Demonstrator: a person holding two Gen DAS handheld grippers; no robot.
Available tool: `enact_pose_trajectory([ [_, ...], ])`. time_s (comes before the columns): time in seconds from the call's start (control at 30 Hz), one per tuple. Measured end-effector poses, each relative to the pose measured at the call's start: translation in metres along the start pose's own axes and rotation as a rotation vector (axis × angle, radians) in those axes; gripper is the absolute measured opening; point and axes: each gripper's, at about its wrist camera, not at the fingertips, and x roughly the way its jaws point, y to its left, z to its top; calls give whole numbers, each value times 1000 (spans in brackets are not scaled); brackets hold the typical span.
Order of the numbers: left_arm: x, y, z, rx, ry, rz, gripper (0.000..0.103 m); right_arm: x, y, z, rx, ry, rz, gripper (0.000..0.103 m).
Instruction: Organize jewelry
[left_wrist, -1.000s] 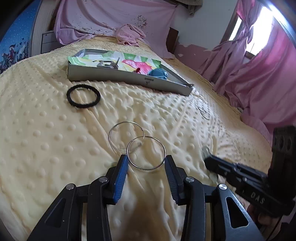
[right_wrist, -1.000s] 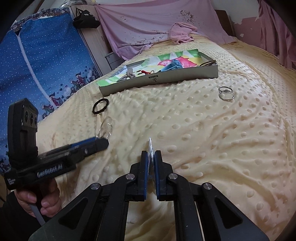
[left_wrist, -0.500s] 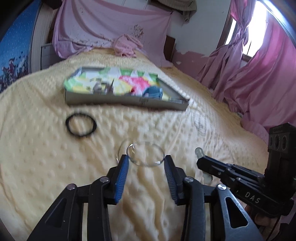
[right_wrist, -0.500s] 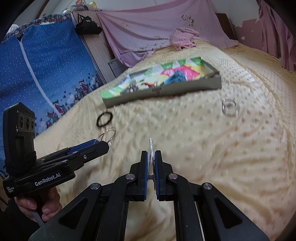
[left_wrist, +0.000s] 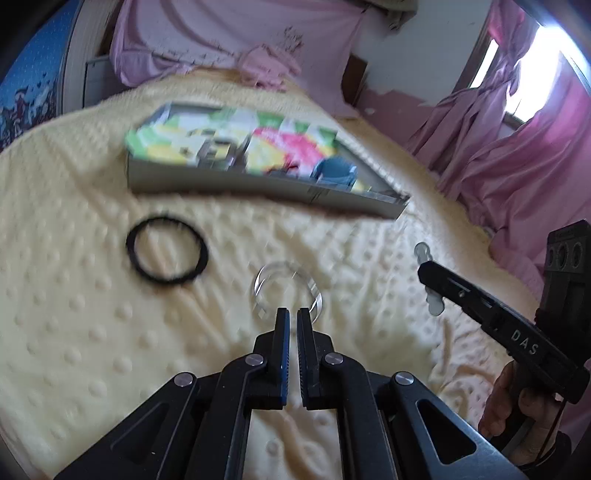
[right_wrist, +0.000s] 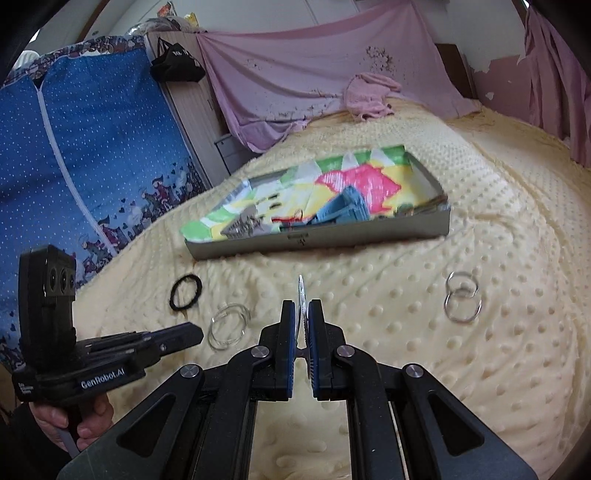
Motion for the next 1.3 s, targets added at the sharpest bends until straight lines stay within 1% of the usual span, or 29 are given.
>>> enact_pose_trajectory([
  [0.1,8,0,-4,24,31,19,5,6,1,-6,-4,23,-6,7],
  [0.23,15,-4,-4,60,45,53,6,8,0,-7,-5,29,-13,7],
  [0.37,14,0,-4,34,31,46,8,8,-3,-8,0,30,-15,7],
  [0.43,12,2,-5,22,19,41,14,9,-4,-8,3,32,-14,7],
  [0.5,11,3,-6,13,7,39,32,10,-4,-9,6,32,-14,7],
  [0.53,10,3,-7,9,-5,36,37,10,-4,-8,6,32,-14,7],
  [0.6,7,2,-7,15,-34,41,60,10,-4,-9,6,32,-15,7],
  [0.63,6,1,-7,26,-52,56,63,10,-5,-9,6,31,-17,7],
  [0.7,8,-2,-4,45,-54,72,63,10,-6,-8,8,31,-20,7],
  [0.83,22,-4,3,62,-23,72,63,13,-10,-8,15,33,-27,7],
  [0.93,30,-12,8,103,-15,84,63,16,-12,-7,24,35,-28,7],
  [0.97,33,-15,9,122,-9,94,61,16,-13,-7,26,35,-28,7],
  [1.03,37,-20,9,152,0,107,51,17,-14,-7,28,35,-29,7],
  [1.07,40,-22,10,163,10,110,44,18,-14,-7,29,35,-28,7],
  [1.17,39,-24,8,175,7,116,44,19,-14,-7,29,35,-28,7],
  [1.3,33,-25,5,174,-7,103,43,20,-13,-6,25,33,-20,7],
])
